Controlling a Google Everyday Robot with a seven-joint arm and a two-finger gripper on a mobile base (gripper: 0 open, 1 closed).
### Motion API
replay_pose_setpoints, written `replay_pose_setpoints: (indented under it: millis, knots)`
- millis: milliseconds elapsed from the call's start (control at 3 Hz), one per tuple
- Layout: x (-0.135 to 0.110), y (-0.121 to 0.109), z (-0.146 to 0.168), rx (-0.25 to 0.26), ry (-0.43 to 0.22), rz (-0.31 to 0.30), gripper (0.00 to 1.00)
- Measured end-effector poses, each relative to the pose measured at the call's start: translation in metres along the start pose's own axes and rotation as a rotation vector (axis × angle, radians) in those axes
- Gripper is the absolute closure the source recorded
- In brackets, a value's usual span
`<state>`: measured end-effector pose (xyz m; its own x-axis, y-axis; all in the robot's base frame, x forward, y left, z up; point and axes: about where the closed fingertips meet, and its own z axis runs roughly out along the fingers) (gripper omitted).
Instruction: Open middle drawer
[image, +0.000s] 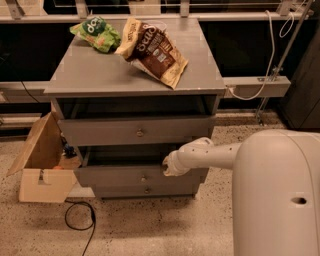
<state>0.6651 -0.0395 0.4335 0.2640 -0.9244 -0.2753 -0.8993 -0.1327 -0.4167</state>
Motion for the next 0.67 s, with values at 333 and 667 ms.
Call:
replay_pose_setpoints:
  millis: [333, 667]
  knots:
    - [0.0000, 0.0000, 0.0000, 0.000, 0.000, 0.000, 0.58]
    - [0.0000, 0.0000, 0.0000, 0.000, 0.000, 0.000, 0.35]
